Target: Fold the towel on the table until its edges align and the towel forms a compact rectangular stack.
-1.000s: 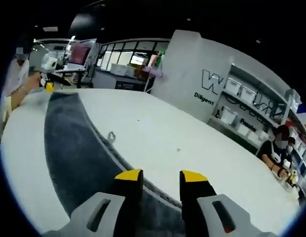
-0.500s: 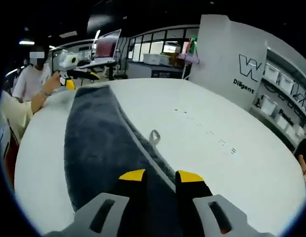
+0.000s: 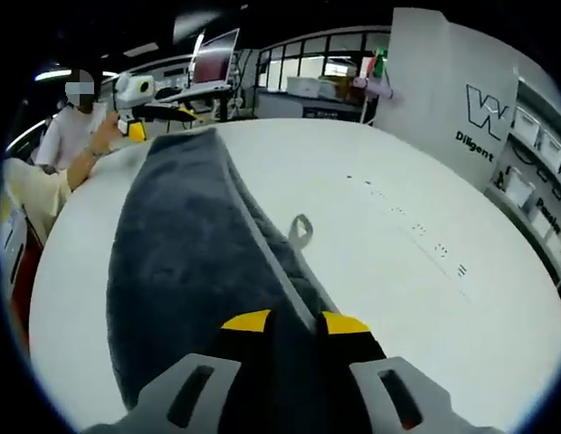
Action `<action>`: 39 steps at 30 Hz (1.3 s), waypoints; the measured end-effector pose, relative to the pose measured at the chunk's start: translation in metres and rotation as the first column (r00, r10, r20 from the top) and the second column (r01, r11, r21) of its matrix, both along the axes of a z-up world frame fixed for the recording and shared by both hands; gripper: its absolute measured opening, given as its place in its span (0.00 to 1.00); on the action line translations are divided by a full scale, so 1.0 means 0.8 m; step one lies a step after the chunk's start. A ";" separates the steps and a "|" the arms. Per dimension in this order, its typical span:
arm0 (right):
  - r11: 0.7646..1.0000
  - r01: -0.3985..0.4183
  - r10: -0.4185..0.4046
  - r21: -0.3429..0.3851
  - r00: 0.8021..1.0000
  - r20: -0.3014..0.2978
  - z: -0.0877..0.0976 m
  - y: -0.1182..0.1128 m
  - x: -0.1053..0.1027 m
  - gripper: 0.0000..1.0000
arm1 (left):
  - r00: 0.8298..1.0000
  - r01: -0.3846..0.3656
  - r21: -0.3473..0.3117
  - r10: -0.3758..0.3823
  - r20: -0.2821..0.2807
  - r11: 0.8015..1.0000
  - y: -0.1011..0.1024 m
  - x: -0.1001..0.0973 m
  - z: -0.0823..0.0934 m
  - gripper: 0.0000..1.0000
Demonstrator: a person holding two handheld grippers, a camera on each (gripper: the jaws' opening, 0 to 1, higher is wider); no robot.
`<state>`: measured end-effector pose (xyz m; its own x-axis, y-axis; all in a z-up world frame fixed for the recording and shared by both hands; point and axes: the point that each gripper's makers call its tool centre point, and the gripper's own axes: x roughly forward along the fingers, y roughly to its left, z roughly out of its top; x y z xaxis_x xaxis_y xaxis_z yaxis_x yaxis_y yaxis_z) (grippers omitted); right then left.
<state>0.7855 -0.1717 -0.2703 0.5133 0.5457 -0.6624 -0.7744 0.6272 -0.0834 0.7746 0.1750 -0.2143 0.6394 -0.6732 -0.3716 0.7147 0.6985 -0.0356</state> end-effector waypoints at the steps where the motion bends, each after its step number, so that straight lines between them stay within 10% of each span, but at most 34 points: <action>1: 1.000 0.002 -0.002 0.004 1.000 -0.007 -0.001 0.000 0.002 0.18 | 1.000 0.003 0.005 -0.003 -0.002 1.000 0.000 0.001 -0.002 0.90; 16: 0.997 -0.072 0.072 -0.018 0.997 0.015 0.001 0.005 -0.006 0.04 | 1.000 0.012 0.024 -0.012 -0.016 1.000 -0.002 0.000 -0.007 0.90; 33: 1.000 -0.015 0.018 -0.017 0.979 0.202 0.041 -0.005 0.026 0.04 | 1.000 -0.001 0.022 0.001 -0.011 1.000 0.002 0.003 -0.004 0.90; 39: 0.996 -0.015 0.034 -0.092 0.977 0.209 0.023 -0.004 0.031 0.05 | 1.000 -0.003 0.021 0.004 -0.012 1.000 0.002 0.003 -0.004 0.90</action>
<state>0.8104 -0.1751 -0.2519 0.6332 0.5034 -0.5879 -0.7487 0.5908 -0.3006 0.7771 0.1770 -0.2174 0.6372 -0.6630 -0.3928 0.7119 0.7017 -0.0295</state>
